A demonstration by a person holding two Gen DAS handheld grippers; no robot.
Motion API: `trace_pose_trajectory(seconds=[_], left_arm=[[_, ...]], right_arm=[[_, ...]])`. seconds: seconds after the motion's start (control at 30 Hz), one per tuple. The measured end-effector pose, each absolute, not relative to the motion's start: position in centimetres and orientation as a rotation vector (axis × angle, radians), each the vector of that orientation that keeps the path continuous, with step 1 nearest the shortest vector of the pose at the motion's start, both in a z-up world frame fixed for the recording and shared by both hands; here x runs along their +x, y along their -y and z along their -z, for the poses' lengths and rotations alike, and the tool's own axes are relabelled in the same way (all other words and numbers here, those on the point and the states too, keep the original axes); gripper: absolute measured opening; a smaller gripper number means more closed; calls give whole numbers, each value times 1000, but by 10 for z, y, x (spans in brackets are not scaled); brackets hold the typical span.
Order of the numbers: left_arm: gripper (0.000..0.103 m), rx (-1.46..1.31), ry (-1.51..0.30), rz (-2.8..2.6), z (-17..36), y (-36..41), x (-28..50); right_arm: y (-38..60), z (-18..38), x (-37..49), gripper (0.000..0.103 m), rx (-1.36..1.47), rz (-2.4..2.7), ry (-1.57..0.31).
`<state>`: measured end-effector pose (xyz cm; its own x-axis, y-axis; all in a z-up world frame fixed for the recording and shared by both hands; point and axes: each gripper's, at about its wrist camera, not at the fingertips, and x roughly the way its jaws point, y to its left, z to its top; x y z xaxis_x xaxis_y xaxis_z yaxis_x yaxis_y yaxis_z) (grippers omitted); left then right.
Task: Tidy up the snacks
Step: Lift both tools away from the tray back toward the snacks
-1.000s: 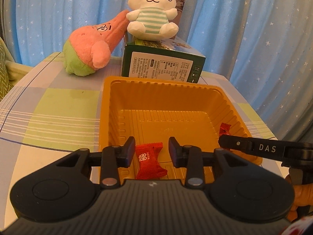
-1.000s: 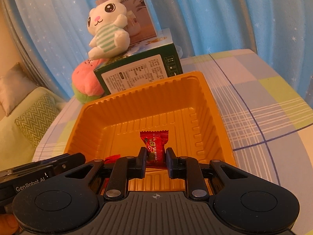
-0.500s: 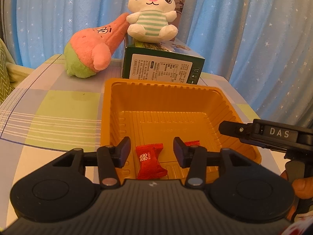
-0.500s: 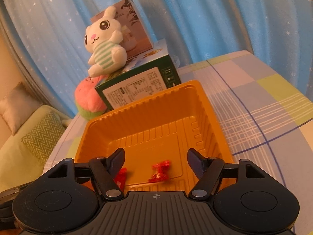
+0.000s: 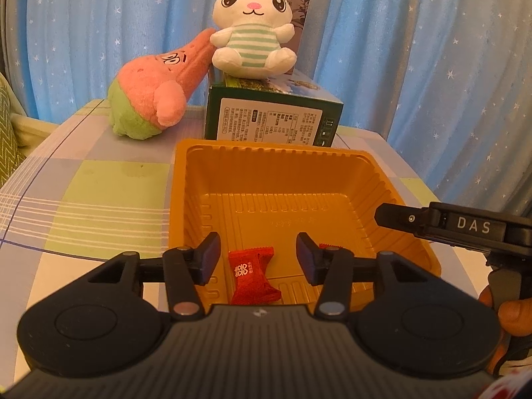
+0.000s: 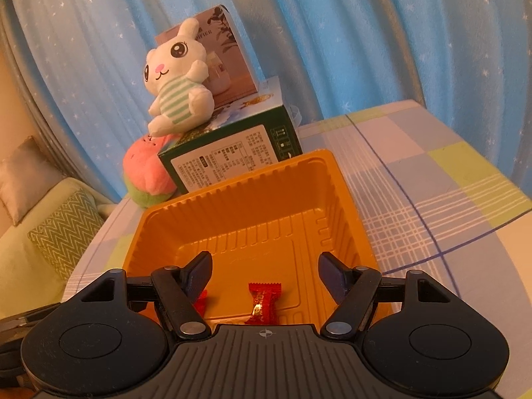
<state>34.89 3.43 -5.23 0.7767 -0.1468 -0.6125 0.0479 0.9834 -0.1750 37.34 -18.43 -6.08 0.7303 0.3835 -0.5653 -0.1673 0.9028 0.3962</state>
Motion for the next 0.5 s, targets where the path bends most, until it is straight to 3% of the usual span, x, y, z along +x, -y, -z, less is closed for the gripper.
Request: trace_pose_trajectory(seconds=[0.5], left_arm=[[68,-143,-636,89,32,-30,311]], right_arm=[[188,35,329,71,225,-254,-593]])
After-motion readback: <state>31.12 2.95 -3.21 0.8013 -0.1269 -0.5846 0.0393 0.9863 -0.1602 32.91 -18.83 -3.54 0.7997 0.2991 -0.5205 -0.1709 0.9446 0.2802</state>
